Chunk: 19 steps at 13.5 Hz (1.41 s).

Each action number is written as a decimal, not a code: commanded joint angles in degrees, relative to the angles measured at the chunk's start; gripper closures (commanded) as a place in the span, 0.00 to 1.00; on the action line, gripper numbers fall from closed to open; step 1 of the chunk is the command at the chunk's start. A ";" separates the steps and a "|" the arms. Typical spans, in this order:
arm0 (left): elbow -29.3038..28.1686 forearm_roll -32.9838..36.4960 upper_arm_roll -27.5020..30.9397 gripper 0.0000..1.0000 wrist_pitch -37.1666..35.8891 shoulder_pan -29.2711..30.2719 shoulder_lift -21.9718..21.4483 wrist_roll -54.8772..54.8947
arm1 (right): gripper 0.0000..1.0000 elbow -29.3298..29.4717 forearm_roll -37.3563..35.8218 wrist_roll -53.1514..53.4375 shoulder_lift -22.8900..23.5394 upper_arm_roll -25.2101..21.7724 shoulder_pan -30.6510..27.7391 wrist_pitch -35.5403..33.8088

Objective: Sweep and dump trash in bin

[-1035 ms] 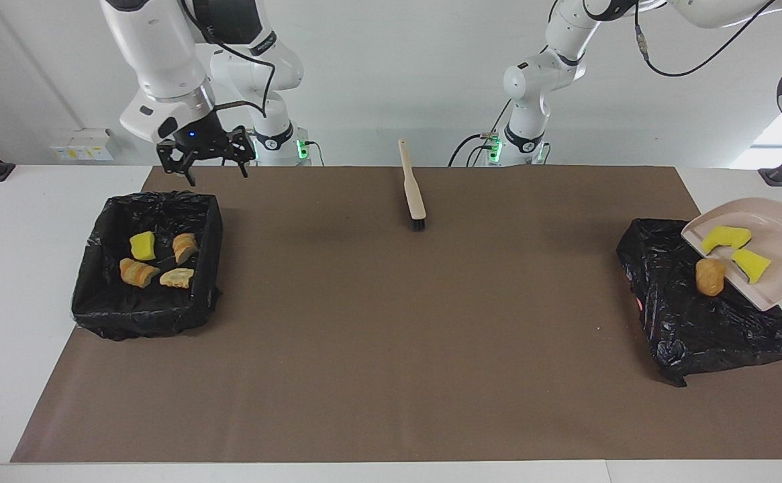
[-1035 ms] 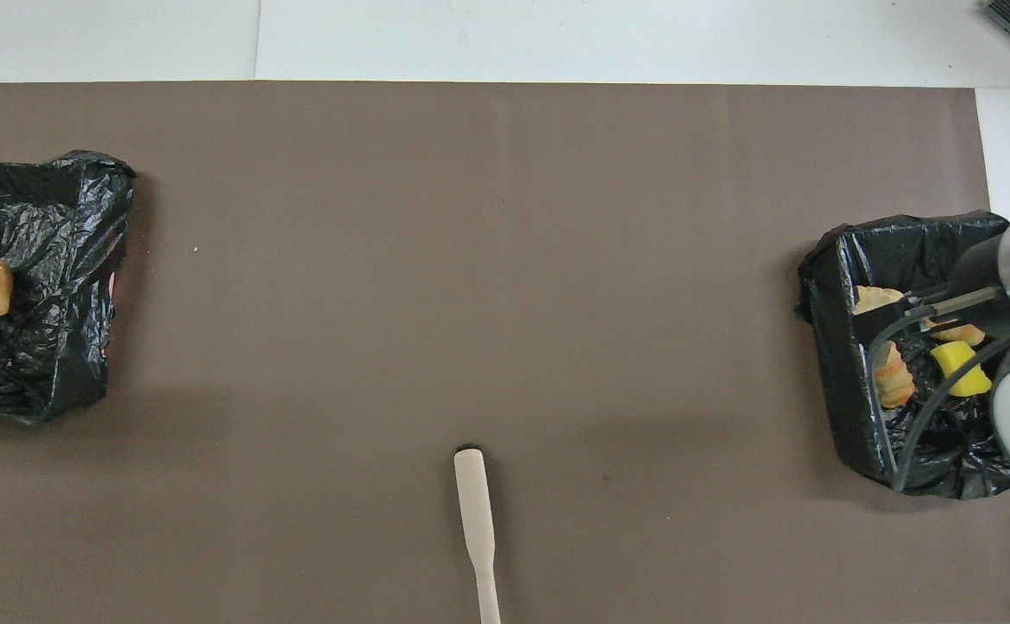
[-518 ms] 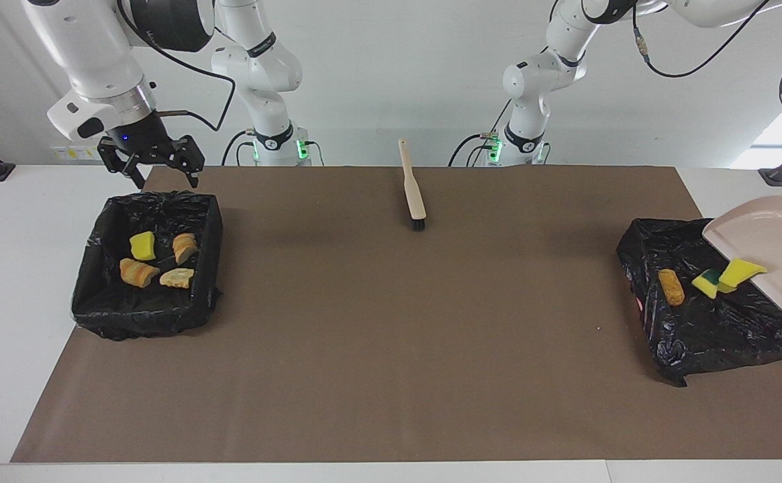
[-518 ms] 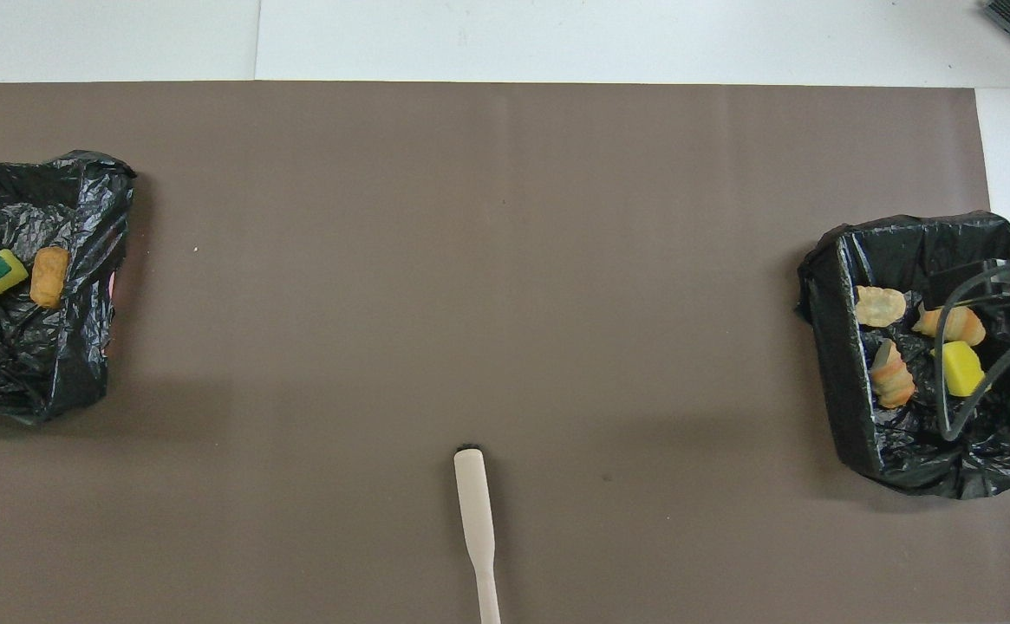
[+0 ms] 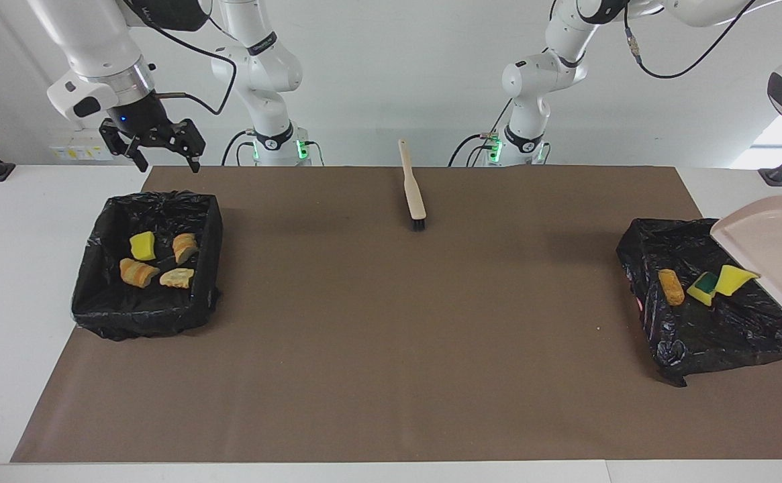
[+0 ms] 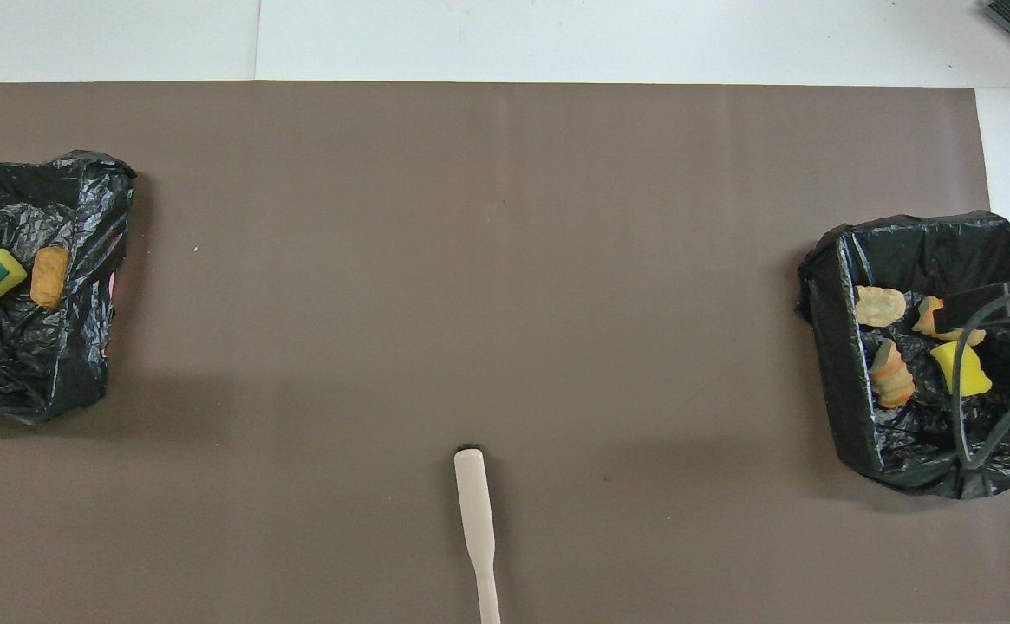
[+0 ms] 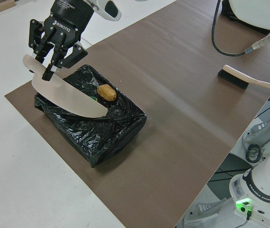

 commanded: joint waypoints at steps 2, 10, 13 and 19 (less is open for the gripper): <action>2.12 -7.02 0.78 1.00 -4.39 -1.20 -3.47 -1.46 | 0.00 -0.18 1.30 0.75 -0.53 0.36 -0.32 -0.21; 1.51 -18.01 -2.55 1.00 -17.13 -4.45 -9.89 -22.07 | 0.00 -0.18 1.47 0.66 -0.53 0.53 -0.05 -0.38; 0.55 -26.33 -3.35 1.00 -22.57 -7.17 -11.12 -37.09 | 0.00 -0.18 1.47 0.75 -0.53 0.53 -0.05 -0.38; -12.80 -43.40 -3.61 1.00 -19.87 -17.18 -16.05 -69.54 | 0.00 -0.18 1.47 0.75 -0.53 0.53 -0.05 -0.38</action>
